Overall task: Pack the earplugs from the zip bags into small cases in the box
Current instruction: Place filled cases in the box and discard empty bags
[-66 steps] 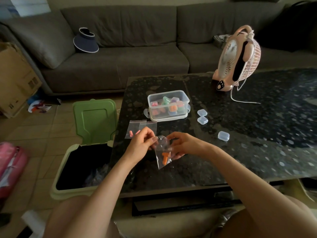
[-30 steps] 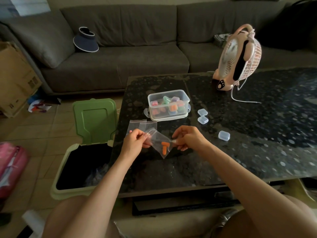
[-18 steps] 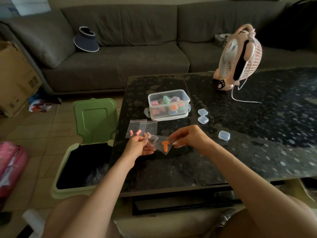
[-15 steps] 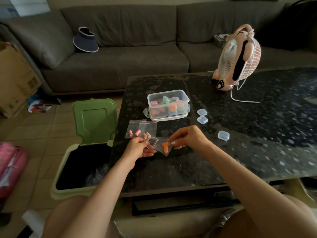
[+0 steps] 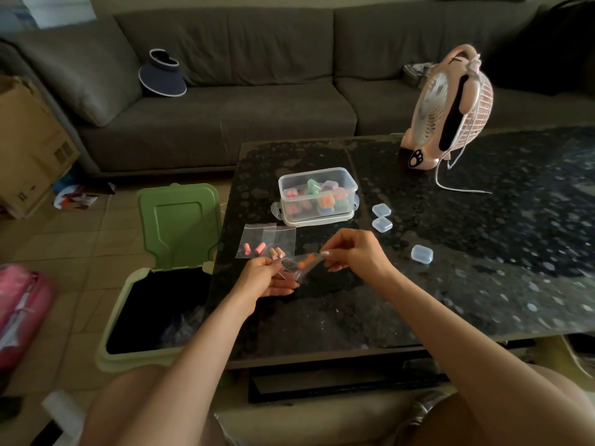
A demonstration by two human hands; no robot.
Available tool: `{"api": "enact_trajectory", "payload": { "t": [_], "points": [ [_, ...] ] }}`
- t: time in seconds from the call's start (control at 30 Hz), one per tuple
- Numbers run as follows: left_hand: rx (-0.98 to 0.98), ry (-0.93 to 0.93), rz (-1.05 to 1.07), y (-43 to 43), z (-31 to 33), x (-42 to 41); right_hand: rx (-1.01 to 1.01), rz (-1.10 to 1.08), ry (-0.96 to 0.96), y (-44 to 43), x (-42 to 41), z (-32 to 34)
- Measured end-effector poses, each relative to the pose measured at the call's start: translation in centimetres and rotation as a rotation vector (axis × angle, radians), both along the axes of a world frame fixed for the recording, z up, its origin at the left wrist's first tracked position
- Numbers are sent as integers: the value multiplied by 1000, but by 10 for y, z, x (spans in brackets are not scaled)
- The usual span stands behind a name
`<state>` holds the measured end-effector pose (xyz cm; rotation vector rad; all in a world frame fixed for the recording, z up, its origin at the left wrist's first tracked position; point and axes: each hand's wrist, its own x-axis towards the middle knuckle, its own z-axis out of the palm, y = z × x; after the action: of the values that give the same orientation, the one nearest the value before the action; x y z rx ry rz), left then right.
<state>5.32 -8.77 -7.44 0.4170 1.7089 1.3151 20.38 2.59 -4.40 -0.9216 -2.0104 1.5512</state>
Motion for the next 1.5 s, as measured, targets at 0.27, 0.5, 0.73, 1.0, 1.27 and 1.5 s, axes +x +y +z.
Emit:
{"api": "enact_trajectory", "payload": {
  "t": [0.27, 0.5, 0.73, 1.0, 1.27, 1.5],
  "points": [
    [-18, -7, -24, -1, 3, 2, -19, 51, -17, -2, 0, 1],
    [-62, 11, -53, -2, 0, 4, -18, 50, -1, -3, -1, 0],
    [-65, -1, -51, -1, -1, 3, -59, 49, 14, -4, -1, 0],
    [-77, 2, -53, -2, 1, 4, 22, 126, -7, -4, -1, -2],
    [-68, -21, -33, -2, 2, 4, 282, 147, -147, -5, -2, -3],
    [-56, -38, -34, -1, 1, 2, 262, -30, -117, -2, 0, 1]
  ]
}}
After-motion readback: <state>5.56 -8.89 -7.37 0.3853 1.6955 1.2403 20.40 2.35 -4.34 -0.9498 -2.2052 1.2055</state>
